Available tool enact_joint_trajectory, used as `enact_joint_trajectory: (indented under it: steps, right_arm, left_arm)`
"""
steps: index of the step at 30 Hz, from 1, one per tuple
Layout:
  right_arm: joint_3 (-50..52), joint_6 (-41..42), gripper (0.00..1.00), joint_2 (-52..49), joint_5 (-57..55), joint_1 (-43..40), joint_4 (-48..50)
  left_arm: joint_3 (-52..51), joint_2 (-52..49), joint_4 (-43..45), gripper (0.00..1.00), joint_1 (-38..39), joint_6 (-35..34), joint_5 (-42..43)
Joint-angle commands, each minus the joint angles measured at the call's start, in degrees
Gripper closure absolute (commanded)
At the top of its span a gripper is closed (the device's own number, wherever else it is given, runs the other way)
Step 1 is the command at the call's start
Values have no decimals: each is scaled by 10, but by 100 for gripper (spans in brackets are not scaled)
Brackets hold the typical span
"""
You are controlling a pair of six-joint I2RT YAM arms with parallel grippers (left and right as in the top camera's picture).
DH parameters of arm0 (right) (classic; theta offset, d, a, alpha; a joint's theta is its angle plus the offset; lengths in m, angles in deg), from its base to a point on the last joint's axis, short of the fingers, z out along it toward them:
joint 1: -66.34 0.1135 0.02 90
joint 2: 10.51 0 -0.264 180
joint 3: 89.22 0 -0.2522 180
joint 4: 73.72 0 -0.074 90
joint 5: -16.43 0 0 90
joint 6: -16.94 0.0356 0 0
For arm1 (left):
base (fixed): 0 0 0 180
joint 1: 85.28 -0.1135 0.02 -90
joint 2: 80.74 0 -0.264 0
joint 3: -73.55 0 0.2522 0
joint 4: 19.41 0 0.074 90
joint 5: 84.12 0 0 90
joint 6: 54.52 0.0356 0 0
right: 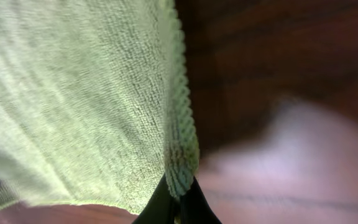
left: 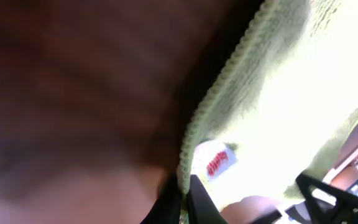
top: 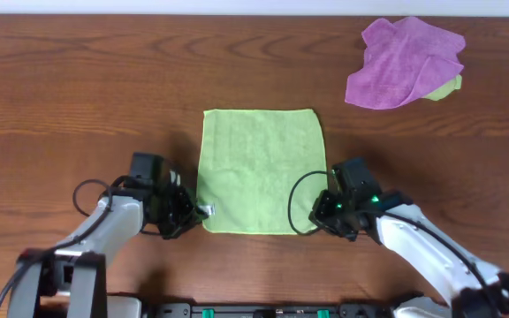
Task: Fold the cloth
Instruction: 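Fold the bottom edge up over the top edge with both grippers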
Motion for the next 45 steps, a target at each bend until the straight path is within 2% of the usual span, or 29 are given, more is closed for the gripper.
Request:
enact_joint_trajectory:
  steps: [1, 5, 9, 19, 25, 31, 45]
  right_arm:
    - [-14, -2, 99, 33, -5, 3, -11]
    - [-20, 6, 99, 57, 6, 4, -18]
    - [-48, -3, 99, 70, -14, 4, -35]
    - [-85, -5, 99, 61, -133, 3, -22]
    - [-89, -17, 99, 7, -139, 2, 46]
    - [-139, -65, 98, -49, -171, -11, 58]
    - [-228, -124, 99, -170, -192, -43, 139]
  left_arm:
    - [20, 37, -45, 94, -16, 43, 8]
    - [26, 77, -90, 94, -17, 42, 10]
    - [31, 122, -98, 94, -17, 10, 10]
    - [70, 134, -33, 94, -17, -54, -62]
    - [70, 91, 37, 94, -17, -77, -66]
    - [75, 36, 138, 94, -17, -85, -71]
    - [172, -107, 232, 94, -17, -84, -97]
